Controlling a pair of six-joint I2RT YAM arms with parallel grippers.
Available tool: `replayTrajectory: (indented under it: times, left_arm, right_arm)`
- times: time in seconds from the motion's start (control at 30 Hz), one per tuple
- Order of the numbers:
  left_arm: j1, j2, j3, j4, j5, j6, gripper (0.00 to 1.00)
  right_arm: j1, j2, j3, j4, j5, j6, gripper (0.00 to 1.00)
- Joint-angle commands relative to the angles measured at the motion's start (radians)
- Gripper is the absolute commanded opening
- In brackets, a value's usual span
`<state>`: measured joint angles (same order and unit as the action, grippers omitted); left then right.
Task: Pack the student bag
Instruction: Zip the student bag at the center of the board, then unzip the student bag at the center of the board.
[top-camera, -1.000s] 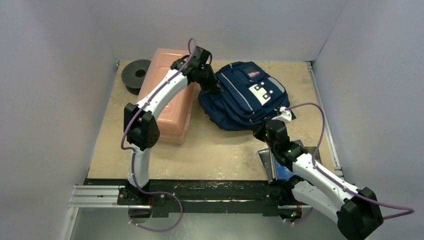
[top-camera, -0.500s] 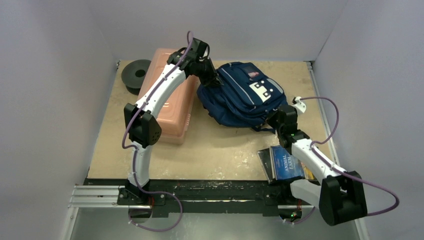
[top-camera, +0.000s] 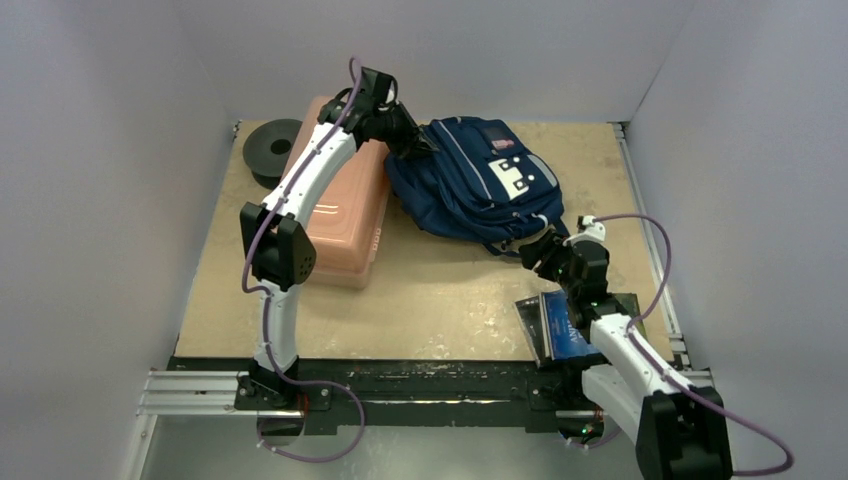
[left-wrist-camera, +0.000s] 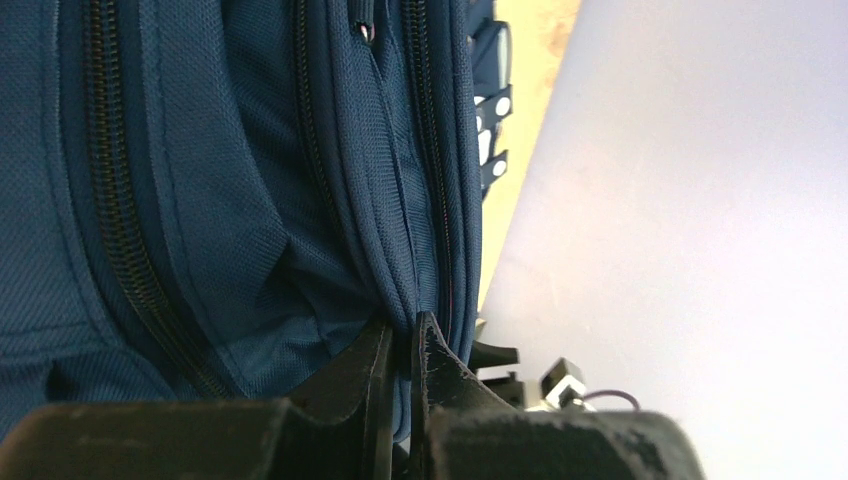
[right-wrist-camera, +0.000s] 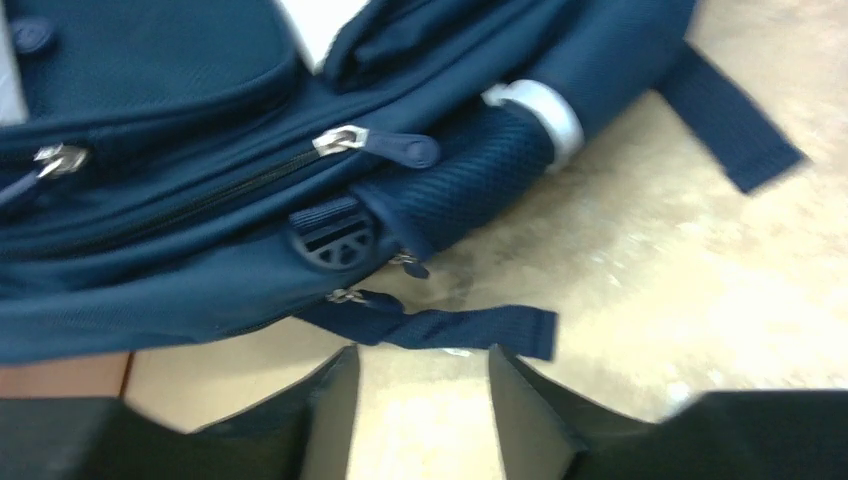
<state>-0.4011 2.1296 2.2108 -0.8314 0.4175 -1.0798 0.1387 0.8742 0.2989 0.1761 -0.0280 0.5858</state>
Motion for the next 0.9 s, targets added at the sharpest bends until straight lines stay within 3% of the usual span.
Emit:
replayTrajectory:
  times: [0.0, 0.03, 0.1, 0.23, 0.43, 0.57, 0.87]
  left_arm:
    - [0.017, -0.055, 0.08, 0.191, 0.124, -0.094, 0.0]
    - [0.019, -0.053, 0.079, 0.198, 0.134, -0.103, 0.0]
    - [0.019, -0.053, 0.078, 0.21, 0.14, -0.113, 0.0]
    - [0.021, -0.055, 0.079, 0.217, 0.158, -0.115, 0.0]
    - [0.022, -0.056, 0.082, 0.221, 0.172, -0.119, 0.0]
    - [0.022, -0.056, 0.086, 0.217, 0.185, -0.12, 0.0]
    - [0.022, -0.043, 0.09, 0.221, 0.211, -0.132, 0.0]
  right_arm:
    - [-0.008, 0.118, -0.004, 0.334, -0.226, -0.1, 0.44]
    - [-0.008, 0.152, -0.004, 0.371, -0.283, -0.117, 0.36]
    - [-0.007, 0.214, -0.026, 0.48, -0.363, -0.126, 0.32]
    - [-0.007, 0.298, -0.007, 0.537, -0.388, -0.137, 0.46]
    - [-0.007, 0.387, 0.0, 0.61, -0.385, -0.136, 0.52]
    - [-0.008, 0.451, 0.003, 0.677, -0.373, -0.129, 0.62]
    - [-0.002, 0.538, 0.022, 0.808, -0.386, -0.139, 0.61]
